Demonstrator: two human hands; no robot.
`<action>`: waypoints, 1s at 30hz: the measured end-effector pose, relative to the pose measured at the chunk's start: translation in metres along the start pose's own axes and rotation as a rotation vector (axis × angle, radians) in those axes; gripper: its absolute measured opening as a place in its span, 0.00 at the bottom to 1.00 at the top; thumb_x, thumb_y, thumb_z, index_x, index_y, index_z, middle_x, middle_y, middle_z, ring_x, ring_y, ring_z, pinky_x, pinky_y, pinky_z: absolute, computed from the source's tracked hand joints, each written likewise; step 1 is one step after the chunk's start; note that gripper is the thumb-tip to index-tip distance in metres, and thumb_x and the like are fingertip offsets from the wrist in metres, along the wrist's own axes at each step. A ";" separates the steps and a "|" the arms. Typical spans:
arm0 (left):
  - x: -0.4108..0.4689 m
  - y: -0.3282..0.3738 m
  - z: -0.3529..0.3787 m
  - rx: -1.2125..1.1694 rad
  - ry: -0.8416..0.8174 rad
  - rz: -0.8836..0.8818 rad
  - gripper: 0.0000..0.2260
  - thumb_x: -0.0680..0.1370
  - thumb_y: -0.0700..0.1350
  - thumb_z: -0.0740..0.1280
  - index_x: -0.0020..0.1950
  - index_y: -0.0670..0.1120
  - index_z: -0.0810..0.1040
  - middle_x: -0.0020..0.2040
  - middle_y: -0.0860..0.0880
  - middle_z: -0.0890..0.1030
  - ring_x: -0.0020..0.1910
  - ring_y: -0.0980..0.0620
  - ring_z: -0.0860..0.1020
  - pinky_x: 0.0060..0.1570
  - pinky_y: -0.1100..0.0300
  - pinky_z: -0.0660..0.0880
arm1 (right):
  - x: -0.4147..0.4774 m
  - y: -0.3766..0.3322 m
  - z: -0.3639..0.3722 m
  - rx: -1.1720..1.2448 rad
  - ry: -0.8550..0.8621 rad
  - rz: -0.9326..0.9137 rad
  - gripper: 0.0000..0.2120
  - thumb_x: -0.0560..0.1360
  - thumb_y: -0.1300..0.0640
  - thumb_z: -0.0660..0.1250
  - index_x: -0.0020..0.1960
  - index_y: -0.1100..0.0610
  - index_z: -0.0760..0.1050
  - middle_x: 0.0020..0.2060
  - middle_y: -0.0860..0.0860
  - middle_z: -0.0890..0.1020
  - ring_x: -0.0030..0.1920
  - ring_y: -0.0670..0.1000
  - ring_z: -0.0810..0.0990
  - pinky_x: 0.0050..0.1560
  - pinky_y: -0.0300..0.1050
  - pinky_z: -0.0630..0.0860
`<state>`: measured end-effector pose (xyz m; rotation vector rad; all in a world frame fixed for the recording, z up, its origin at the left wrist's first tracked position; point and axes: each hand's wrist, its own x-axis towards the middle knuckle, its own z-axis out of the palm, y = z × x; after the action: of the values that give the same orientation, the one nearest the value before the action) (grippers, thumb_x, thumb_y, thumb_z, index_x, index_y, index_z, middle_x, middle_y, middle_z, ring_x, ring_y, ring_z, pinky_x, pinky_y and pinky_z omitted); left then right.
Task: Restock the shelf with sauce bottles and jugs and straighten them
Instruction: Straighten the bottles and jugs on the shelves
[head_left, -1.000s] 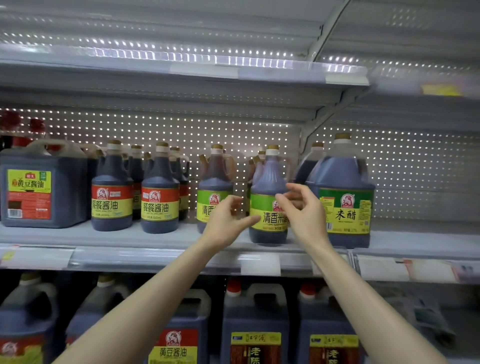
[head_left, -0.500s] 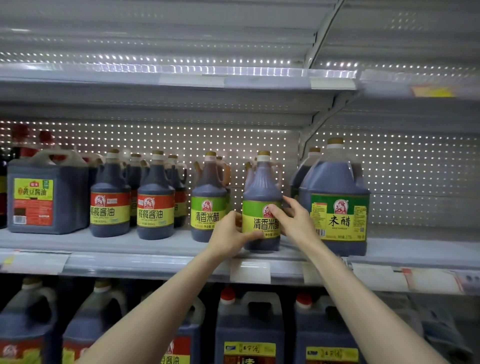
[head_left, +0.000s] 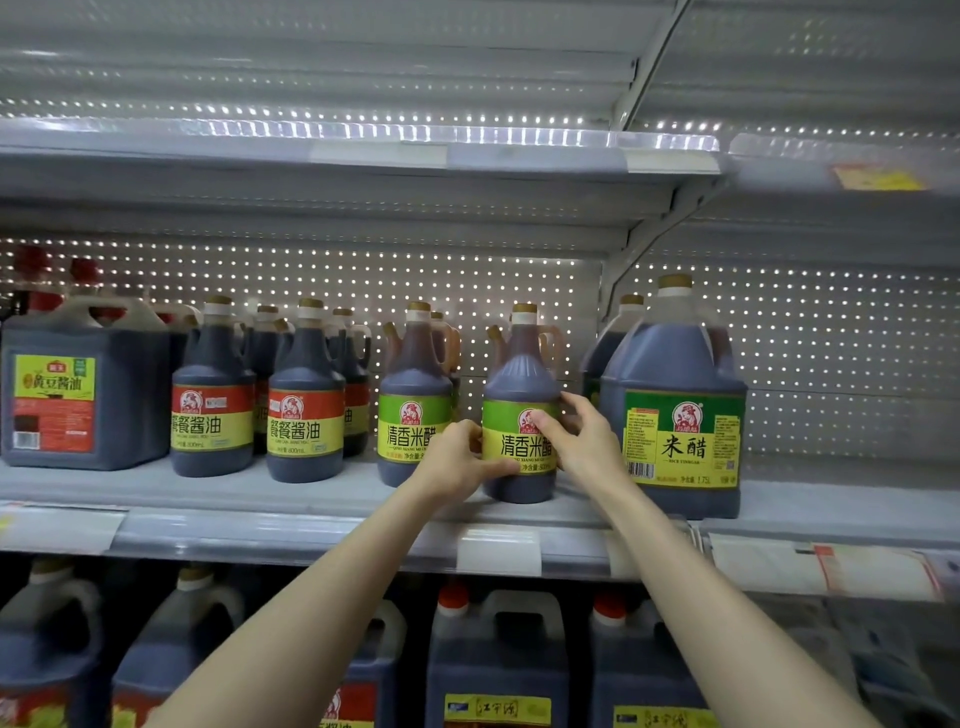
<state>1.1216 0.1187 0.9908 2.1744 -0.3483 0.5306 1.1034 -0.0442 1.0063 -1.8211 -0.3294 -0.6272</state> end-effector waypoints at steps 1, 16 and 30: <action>0.002 -0.001 0.000 0.009 -0.004 -0.002 0.23 0.69 0.50 0.77 0.58 0.40 0.77 0.54 0.47 0.82 0.51 0.50 0.79 0.50 0.59 0.74 | 0.000 0.000 0.001 -0.010 0.002 -0.002 0.24 0.77 0.52 0.67 0.71 0.55 0.67 0.63 0.54 0.77 0.53 0.47 0.75 0.55 0.46 0.77; 0.018 -0.009 0.005 -0.008 -0.025 -0.012 0.23 0.70 0.49 0.77 0.60 0.40 0.76 0.55 0.46 0.81 0.53 0.47 0.79 0.55 0.49 0.77 | 0.009 0.009 0.008 -0.004 0.025 -0.015 0.23 0.78 0.51 0.66 0.71 0.55 0.68 0.64 0.53 0.77 0.57 0.48 0.75 0.52 0.39 0.72; 0.016 -0.013 0.011 0.001 -0.012 0.012 0.22 0.72 0.49 0.74 0.62 0.41 0.74 0.58 0.45 0.80 0.55 0.48 0.79 0.55 0.52 0.77 | 0.010 0.021 0.011 0.002 0.009 -0.007 0.23 0.79 0.52 0.64 0.73 0.54 0.66 0.63 0.53 0.78 0.55 0.47 0.75 0.60 0.47 0.75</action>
<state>1.1433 0.1167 0.9840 2.1789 -0.3685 0.5246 1.1254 -0.0412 0.9930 -1.8157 -0.3310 -0.6395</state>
